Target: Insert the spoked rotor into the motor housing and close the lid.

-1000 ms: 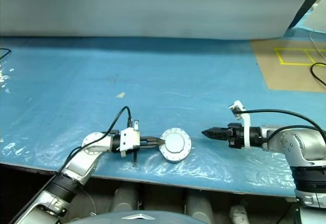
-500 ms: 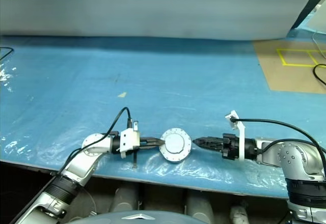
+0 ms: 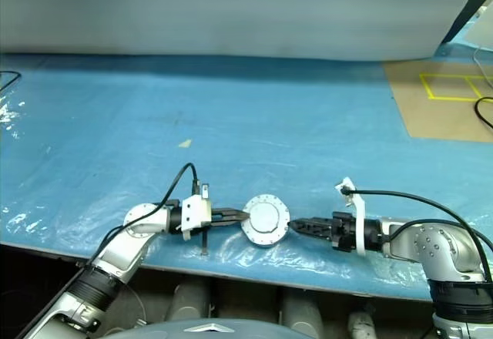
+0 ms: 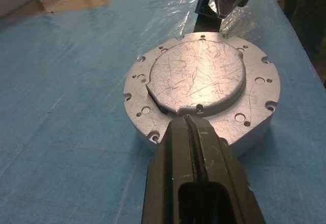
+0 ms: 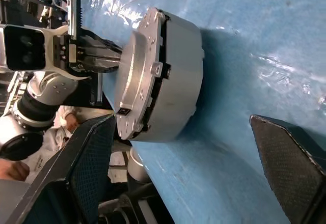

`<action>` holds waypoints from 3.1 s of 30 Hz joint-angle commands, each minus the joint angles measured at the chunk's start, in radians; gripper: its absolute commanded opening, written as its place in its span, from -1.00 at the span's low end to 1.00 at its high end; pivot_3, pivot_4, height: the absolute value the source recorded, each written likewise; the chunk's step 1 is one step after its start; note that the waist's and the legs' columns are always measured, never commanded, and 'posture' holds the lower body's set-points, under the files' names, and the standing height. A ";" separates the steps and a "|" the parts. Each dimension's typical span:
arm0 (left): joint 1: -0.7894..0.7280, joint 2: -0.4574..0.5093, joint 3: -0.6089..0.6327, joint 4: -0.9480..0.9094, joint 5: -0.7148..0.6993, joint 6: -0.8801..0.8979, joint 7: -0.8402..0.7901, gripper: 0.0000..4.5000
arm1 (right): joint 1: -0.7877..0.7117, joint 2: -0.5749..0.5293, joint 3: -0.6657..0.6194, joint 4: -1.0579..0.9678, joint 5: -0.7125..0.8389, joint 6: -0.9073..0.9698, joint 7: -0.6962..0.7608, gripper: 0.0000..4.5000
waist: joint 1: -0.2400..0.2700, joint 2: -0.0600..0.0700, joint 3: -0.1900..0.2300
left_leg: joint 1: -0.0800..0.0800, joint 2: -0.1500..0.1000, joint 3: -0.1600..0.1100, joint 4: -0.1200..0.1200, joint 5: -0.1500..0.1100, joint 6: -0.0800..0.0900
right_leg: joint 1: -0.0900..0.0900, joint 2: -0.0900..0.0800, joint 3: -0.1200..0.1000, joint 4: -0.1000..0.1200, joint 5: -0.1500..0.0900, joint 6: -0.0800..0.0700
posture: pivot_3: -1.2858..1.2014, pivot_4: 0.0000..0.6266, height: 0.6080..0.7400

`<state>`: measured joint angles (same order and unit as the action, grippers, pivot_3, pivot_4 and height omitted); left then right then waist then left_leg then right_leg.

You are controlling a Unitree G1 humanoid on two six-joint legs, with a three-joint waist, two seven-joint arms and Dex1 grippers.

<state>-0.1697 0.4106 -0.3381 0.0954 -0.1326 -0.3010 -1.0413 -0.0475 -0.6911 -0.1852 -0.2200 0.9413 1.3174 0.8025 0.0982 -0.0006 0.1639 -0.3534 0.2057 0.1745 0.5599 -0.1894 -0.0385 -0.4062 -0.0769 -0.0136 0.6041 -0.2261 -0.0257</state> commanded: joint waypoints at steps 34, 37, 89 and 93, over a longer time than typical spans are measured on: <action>0.014 -0.006 -0.027 0.040 0.030 -0.041 0.005 -1.00 | -0.044 0.094 0.021 -0.026 0.039 -0.032 -0.076 -0.46 | -0.001 0.000 0.000 | 0.000 0.000 0.000 -0.003 0.000 -0.001 | 0.000 0.000 0.000 -0.001 -0.001 0.001 | 0.03 -0.52 1.00; 0.014 -0.007 -0.026 0.042 0.030 -0.045 0.006 -1.00 | -0.042 0.098 0.021 -0.034 0.048 -0.028 -0.074 -0.49 | 0.000 0.000 0.000 | 0.000 -0.001 0.000 -0.003 0.000 0.000 | 0.000 0.000 0.000 -0.001 -0.001 0.001 | 0.03 -0.52 1.00; 0.102 -0.007 0.673 -0.404 -1.153 1.023 0.501 -1.00 | -0.510 0.568 -0.311 0.368 0.307 0.150 -0.493 -0.49 | -0.029 0.000 0.001 | -0.016 -0.001 0.000 0.000 0.001 -0.006 | -0.016 0.004 -0.002 0.004 0.002 -0.008 | 0.03 -0.52 1.00; 0.118 0.005 0.726 -0.323 -1.268 1.089 0.537 -1.00 | -0.548 0.594 -0.318 0.367 0.348 0.140 -0.534 -0.49 | -0.027 0.000 0.001 | -0.016 -0.001 0.000 0.000 0.001 -0.006 | -0.016 0.004 -0.002 0.005 0.002 -0.008 | 0.03 -0.52 1.00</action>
<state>-0.0597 0.4025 0.3412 -0.2421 -1.3467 0.7729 -0.5144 -0.5731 -0.1040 -0.4775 0.1804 1.2163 1.4602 0.2719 0.0712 -0.0010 0.1645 -0.3692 0.2045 0.1741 0.5602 -0.1887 -0.0445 -0.4220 -0.0731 -0.0160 0.6087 -0.2243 -0.0332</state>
